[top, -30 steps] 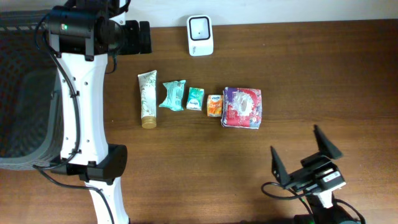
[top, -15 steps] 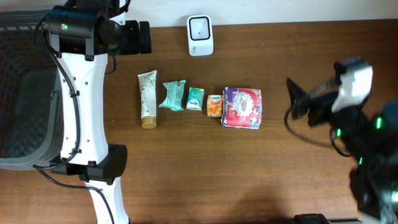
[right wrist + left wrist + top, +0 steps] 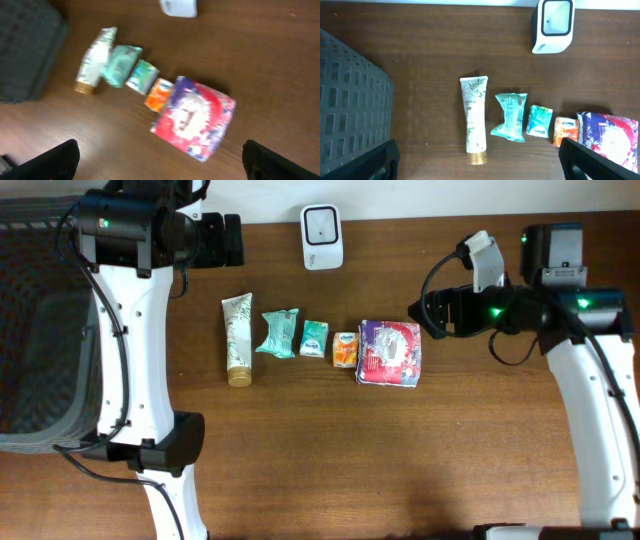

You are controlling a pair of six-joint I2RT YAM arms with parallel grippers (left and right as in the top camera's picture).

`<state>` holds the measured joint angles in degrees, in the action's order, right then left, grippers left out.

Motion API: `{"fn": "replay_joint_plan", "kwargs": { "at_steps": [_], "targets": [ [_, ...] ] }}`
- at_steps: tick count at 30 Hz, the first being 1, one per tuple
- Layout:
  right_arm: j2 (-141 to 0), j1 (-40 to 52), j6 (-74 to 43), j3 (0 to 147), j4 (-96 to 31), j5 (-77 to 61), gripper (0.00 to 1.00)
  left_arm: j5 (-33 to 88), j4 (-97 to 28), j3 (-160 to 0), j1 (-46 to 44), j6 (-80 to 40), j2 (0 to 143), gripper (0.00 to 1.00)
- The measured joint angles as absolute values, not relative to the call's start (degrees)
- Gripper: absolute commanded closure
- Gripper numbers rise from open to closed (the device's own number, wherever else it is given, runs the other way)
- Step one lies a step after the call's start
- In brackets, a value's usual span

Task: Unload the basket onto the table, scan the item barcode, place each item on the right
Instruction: 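Raise the right arm and move its gripper toward the tissue box, then grasp the pink tissue box with the right gripper and pull it right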

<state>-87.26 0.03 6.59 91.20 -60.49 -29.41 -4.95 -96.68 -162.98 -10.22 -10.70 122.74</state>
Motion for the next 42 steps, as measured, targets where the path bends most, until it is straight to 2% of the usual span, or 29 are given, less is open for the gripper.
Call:
{"fn": "replay_joint_plan", "kwargs": {
  "at_steps": [4,13,14,17,25,29,32,34,35,37,39,42],
  "targets": [
    [-92.1,0.0,-0.4,91.2,-60.5,-19.5,0.01,-5.0,-96.7,-163.0,-10.2,-10.7,122.7,0.01],
    [-101.0,0.0,-3.2,91.4,-62.0,-17.0,0.01,-5.0,-96.7,-163.0,-10.2,-10.7,122.7,0.01],
    [-104.4,0.0,-3.2,91.4,-62.5,-17.4,0.00,-5.0,-96.7,-163.0,-10.2,-10.7,122.7,0.01],
    [-111.8,-0.2,-3.1,91.4,-62.6,-19.5,0.16,-5.0,-96.7,-163.0,-10.2,-10.7,122.7,0.01],
    [-119.1,-8.0,5.2,90.7,-63.3,-33.8,0.16,-5.0,-96.7,-163.0,-10.2,-10.7,122.7,0.01],
    [-119.2,-8.2,8.2,85.6,-59.8,-38.5,0.19,-5.0,-96.7,-163.0,-10.2,-10.7,122.7,0.01],
    [-119.3,-8.2,9.0,80.4,-54.0,-42.7,0.30,-5.0,-96.7,-163.0,-10.2,-10.7,122.7,0.01],
    [-119.3,-8.2,9.1,77.8,-51.6,-45.1,0.33,-5.0,-96.7,-163.0,-10.2,-10.7,122.7,0.01],
    [-119.3,-8.1,9.2,76.7,-50.7,-46.0,0.40,-5.0,-96.7,-163.0,-10.2,-10.7,122.7,0.01],
    [-119.3,-7.6,9.1,75.4,-48.9,-47.2,0.65,-5.0,-96.7,-163.0,-10.2,-10.7,122.7,0.01],
    [-119.3,-6.6,9.2,75.0,-48.0,-48.0,0.96,-5.0,-96.7,-163.0,-10.2,-10.7,122.7,0.01],
    [-119.3,-6.0,7.1,75.0,-46.5,-48.9,0.96,-5.0,-96.7,-163.0,-10.2,-10.7,122.7,0.01]
  ]
}}
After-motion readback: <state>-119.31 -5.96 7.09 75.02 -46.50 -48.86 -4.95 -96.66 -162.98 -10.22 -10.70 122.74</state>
